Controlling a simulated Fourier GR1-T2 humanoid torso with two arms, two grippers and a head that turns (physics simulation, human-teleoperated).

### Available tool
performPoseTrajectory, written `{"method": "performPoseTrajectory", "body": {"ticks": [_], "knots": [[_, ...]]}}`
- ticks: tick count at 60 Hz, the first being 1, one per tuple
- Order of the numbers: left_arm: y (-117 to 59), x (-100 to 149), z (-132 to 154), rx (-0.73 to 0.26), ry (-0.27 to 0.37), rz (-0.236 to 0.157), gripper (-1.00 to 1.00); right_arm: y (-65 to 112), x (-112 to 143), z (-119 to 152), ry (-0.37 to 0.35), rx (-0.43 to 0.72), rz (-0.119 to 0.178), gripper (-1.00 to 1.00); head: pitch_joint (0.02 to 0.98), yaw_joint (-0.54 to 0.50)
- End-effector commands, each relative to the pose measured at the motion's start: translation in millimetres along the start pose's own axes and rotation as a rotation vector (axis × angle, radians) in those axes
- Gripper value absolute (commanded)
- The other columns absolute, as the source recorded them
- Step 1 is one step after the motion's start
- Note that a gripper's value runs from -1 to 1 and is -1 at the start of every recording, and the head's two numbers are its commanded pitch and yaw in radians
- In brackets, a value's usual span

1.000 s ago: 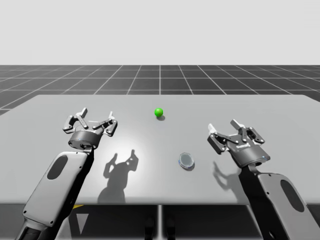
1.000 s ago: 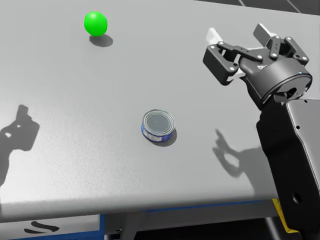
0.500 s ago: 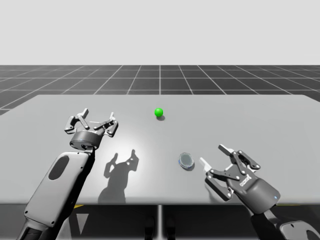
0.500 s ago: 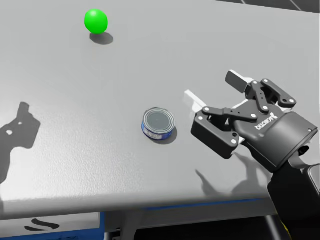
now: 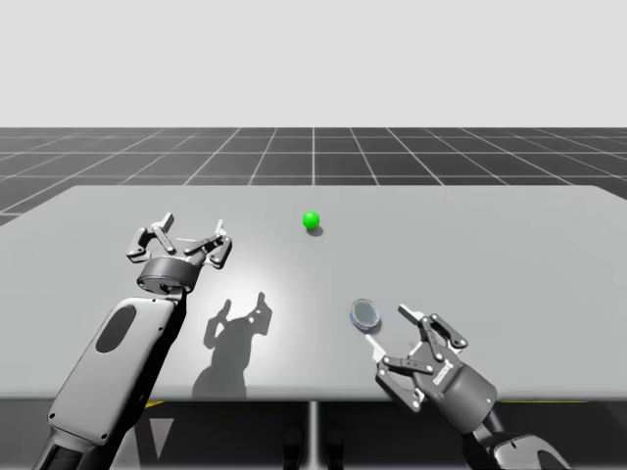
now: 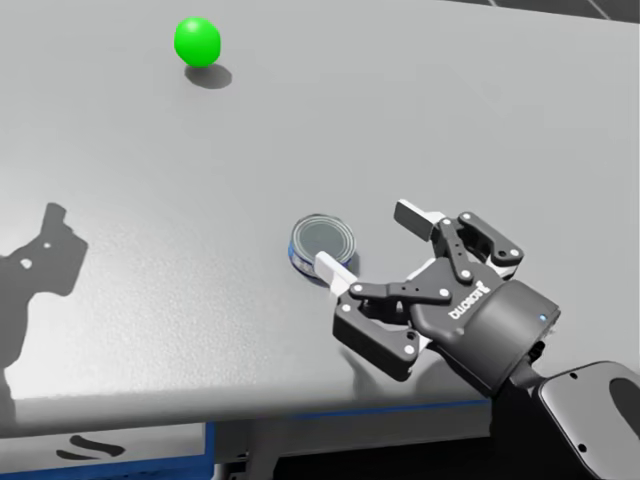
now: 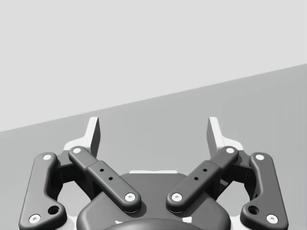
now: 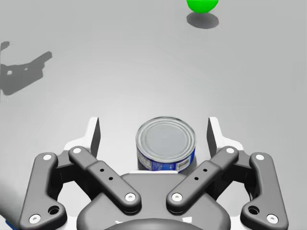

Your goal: Watch the red light. When it turns green, pick up the object.

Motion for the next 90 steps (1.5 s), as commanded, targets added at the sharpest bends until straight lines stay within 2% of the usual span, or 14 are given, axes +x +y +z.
{"method": "performPoseTrajectory", "body": {"ticks": [1, 5, 18, 37, 44, 62, 65, 66, 67, 69, 71, 73, 81, 90], "knots": [[-0.2, 0.0, -0.2, 0.000, 0.000, 0.000, -1.00, 0.9, -15.0, -13.8, 0.020, -0.019, 0.021, -1.00, 0.917, -0.21], [-0.2, 0.0, -0.2, 0.000, 0.000, 0.000, -1.00, 1.5, -18.7, -20.6, 0.031, -0.019, 0.015, -1.00, 0.918, -0.21], [0.0, 0.5, -0.1, 0.001, -0.001, -0.003, -1.00, 4.6, -24.7, -38.1, 0.060, -0.031, 0.044, -1.00, 0.920, -0.20], [0.3, 0.8, 0.2, 0.000, 0.001, -0.002, -1.00, 2.2, -34.7, -55.5, 0.113, -0.066, 0.042, -1.00, 0.920, -0.19], [0.4, 0.9, 0.2, -0.001, 0.001, -0.001, -1.00, 3.0, -36.6, -61.4, 0.126, -0.074, 0.072, -1.00, 0.917, -0.19], [2.0, 1.2, 1.0, 0.001, 0.002, 0.001, -1.00, 2.7, -42.6, -68.9, 0.214, -0.079, 0.062, -1.00, 0.911, -0.19], [2.2, 1.3, 0.8, 0.001, 0.002, 0.001, -1.00, 2.1, -43.9, -67.4, 0.238, -0.086, 0.058, -0.64, 0.910, -0.19], [2.2, 1.3, 0.9, 0.001, 0.002, 0.001, -1.00, 1.1, -45.7, -67.0, 0.238, -0.100, 0.074, 0.10, 0.909, -0.19], [2.3, 1.3, 0.7, 0.001, 0.002, 0.001, -1.00, 0.9, -46.0, -66.9, 0.241, -0.104, 0.075, 0.32, 0.909, -0.19], [2.4, 1.2, 0.5, 0.001, 0.002, 0.001, -1.00, 0.2, -46.5, -66.7, 0.243, -0.107, 0.073, 0.71, 0.908, -0.19], [2.4, 1.1, 0.5, 0.000, 0.002, 0.001, -1.00, -0.2, -47.0, -66.3, 0.246, -0.107, 0.068, 0.85, 0.906, -0.19], [2.3, 1.1, 0.4, 0.000, 0.002, 0.000, -1.00, -1.1, -47.5, -66.2, 0.251, -0.111, 0.067, 0.94, 0.903, -0.19], [2.1, 0.9, 0.5, 0.000, 0.003, -0.001, -1.00, -2.8, -48.3, -65.7, 0.255, -0.118, 0.067, 0.92, 0.865, -0.20], [2.1, 0.8, 1.1, 0.000, 0.004, -0.001, -1.00, -3.5, -49.5, -64.9, 0.253, -0.123, 0.067, 0.93, 0.727, -0.21]]}}
